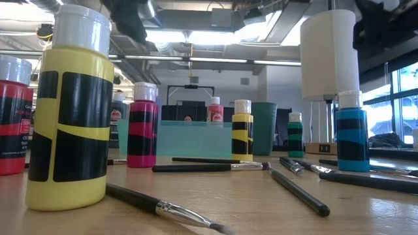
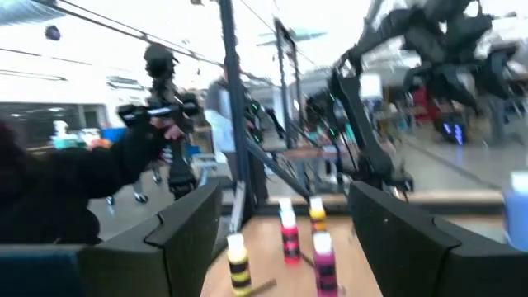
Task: Pick & Place Paint Supplies
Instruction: Put the big dark green paint bottle into the green bin
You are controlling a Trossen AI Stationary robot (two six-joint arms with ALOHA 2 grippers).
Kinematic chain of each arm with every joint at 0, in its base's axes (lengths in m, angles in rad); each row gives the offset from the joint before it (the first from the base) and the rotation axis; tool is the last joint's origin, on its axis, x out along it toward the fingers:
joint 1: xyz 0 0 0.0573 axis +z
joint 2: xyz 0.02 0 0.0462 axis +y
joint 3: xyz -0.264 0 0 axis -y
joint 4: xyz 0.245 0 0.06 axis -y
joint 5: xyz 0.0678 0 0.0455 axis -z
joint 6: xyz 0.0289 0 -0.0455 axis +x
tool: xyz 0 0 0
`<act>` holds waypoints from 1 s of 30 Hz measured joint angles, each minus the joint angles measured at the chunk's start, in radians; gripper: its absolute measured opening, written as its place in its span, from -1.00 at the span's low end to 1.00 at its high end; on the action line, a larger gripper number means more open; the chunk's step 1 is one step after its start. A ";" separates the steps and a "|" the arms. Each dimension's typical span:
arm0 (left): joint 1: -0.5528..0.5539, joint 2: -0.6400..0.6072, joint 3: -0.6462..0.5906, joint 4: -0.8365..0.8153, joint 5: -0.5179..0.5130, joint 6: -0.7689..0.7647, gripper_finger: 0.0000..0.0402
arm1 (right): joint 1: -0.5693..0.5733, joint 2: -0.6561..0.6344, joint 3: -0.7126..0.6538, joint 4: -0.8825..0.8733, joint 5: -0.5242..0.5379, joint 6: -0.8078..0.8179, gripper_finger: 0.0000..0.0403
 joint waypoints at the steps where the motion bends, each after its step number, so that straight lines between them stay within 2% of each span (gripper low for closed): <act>1: -0.007 -0.021 0.000 0.000 0.009 -0.003 0.22 | 0.000 0.000 0.000 0.025 -0.021 -0.023 0.34; 8: -0.060 -0.150 0.000 -0.001 0.109 -0.054 0.22 | 0.000 0.000 0.000 0.223 -0.185 -0.275 0.34; 13: -0.109 -0.213 0.000 -0.001 0.135 -0.072 0.22 | 0.000 0.000 0.000 0.317 -0.188 -0.471 0.34; 19: -0.146 -0.254 0.000 -0.001 0.135 -0.073 0.22 | 0.000 0.000 0.000 0.387 -0.156 -0.598 0.34; 22: -0.152 -0.260 0.000 -0.001 0.134 -0.062 0.22 | 0.000 0.000 0.006 0.404 -0.095 -0.687 0.34; 30: -0.151 -0.260 0.000 -0.001 0.131 -0.031 0.22 | 0.000 0.028 0.060 0.345 0.197 -0.885 0.25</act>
